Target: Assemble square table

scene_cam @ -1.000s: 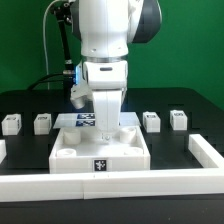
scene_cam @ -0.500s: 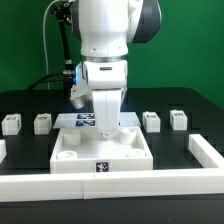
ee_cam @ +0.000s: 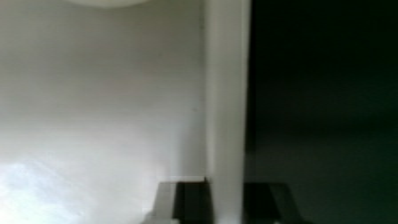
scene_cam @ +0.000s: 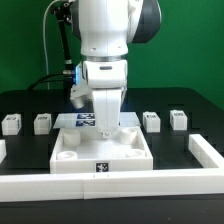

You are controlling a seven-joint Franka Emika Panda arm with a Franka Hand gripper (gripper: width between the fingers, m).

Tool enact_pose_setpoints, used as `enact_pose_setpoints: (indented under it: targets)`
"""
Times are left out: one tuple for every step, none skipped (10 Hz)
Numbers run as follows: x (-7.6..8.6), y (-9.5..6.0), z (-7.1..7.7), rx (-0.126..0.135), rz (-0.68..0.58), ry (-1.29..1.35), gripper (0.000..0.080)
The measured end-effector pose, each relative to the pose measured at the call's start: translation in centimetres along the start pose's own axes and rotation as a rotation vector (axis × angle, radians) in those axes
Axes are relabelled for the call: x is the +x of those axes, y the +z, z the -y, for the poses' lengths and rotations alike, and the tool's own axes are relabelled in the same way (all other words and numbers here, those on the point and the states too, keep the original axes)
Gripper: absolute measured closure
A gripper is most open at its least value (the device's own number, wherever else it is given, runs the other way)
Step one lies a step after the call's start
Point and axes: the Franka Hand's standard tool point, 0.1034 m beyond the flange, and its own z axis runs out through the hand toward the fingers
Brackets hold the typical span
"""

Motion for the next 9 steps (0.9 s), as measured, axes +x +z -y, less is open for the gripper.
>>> enact_pose_setpoints:
  targets:
    - [0.7, -0.2, -0.4, -0.007, 0.002, -0.010, 0.0739]
    - [1.7, -0.2, -0.7, -0.010, 0.000, -0.029, 0.0739]
    - [2.6, -0.2, -1.0, -0.013, -0.002, -0.046, 0.0739]
    - [3.4, 0.0, -1.3, -0.016, -0.006, -0.053, 0.0739]
    - [3.8, 0.0, -1.4, -0.024, -0.008, -0.056, 0.0739]
    - [3.6, 0.0, -1.4, -0.024, -0.008, -0.054, 0.0739]
    - [3.6, 0.0, -1.4, -0.024, -0.008, -0.053, 0.0739]
    - [3.6, 0.0, -1.4, -0.024, -0.008, -0.053, 0.0739]
    - [3.8, 0.1, -1.4, -0.026, -0.009, -0.050, 0.0739]
